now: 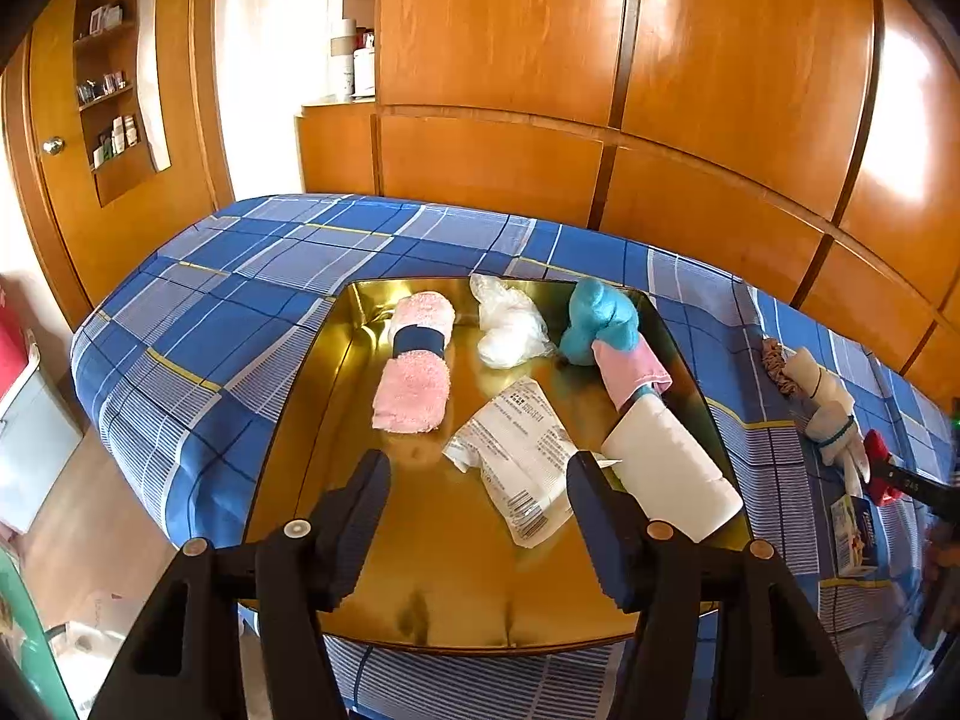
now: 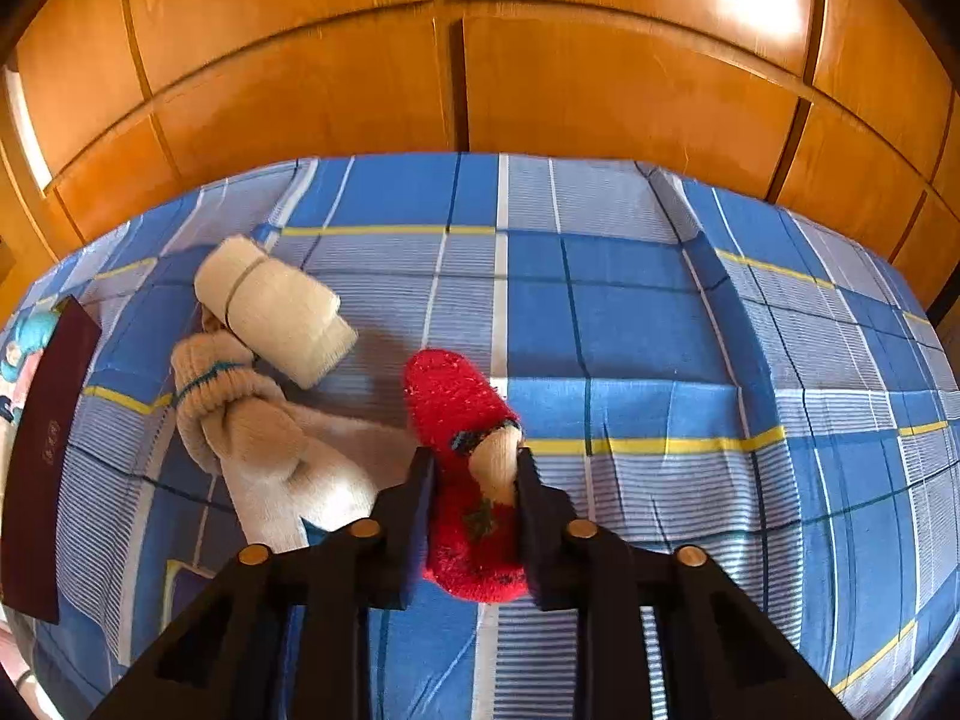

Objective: Organize soft objects
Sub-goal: 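Grasp the red Santa sock plush with the right gripper, then carry the red Santa plush into the tray and open the right gripper, then move the left gripper toward the blue Tempo tissue pack while the right gripper withdraws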

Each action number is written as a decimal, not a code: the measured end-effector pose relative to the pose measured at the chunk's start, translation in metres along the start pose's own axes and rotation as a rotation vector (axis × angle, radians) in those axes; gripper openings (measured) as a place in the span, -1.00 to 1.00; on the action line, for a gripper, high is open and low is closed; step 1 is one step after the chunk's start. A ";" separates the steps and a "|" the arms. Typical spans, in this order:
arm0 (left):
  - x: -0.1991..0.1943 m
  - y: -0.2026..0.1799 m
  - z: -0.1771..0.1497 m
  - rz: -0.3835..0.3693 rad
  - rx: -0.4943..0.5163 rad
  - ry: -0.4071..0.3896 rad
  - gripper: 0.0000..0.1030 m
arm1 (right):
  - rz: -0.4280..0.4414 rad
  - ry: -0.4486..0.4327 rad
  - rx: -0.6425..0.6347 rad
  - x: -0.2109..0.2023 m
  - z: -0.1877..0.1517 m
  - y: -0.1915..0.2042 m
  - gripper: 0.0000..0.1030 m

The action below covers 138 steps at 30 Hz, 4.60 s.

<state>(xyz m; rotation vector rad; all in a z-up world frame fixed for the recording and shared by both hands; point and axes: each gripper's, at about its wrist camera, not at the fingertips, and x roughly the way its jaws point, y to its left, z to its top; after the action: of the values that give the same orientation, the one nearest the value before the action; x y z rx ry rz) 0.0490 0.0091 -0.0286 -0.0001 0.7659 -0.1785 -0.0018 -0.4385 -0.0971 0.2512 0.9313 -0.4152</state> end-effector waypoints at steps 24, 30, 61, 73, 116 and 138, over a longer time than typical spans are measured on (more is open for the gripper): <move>-0.001 0.015 -0.005 0.004 -0.033 0.008 0.23 | 0.465 -0.114 -0.199 -0.097 0.032 0.158 -0.69; -0.002 0.024 -0.006 0.019 -0.043 0.006 0.24 | 0.581 -0.069 -0.359 -0.094 0.023 0.259 -0.69; 0.000 0.036 -0.010 0.034 -0.059 0.016 0.24 | 0.374 0.034 -0.552 -0.026 -0.005 0.370 -0.42; -0.003 0.038 -0.011 0.042 -0.066 0.007 0.30 | 0.448 -0.011 -0.493 -0.041 -0.004 0.361 0.06; -0.016 -0.054 0.000 -0.073 0.188 -0.028 0.41 | 0.191 -0.215 -0.136 -0.101 0.020 0.082 0.44; 0.039 -0.265 -0.035 -0.443 0.517 0.274 0.41 | 0.125 -0.081 0.292 -0.061 0.006 -0.045 0.44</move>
<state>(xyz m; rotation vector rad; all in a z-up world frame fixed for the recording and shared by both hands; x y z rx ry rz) 0.0098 -0.2563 -0.0630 0.3526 0.9680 -0.8075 -0.0501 -0.4667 -0.0450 0.5519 0.7696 -0.4423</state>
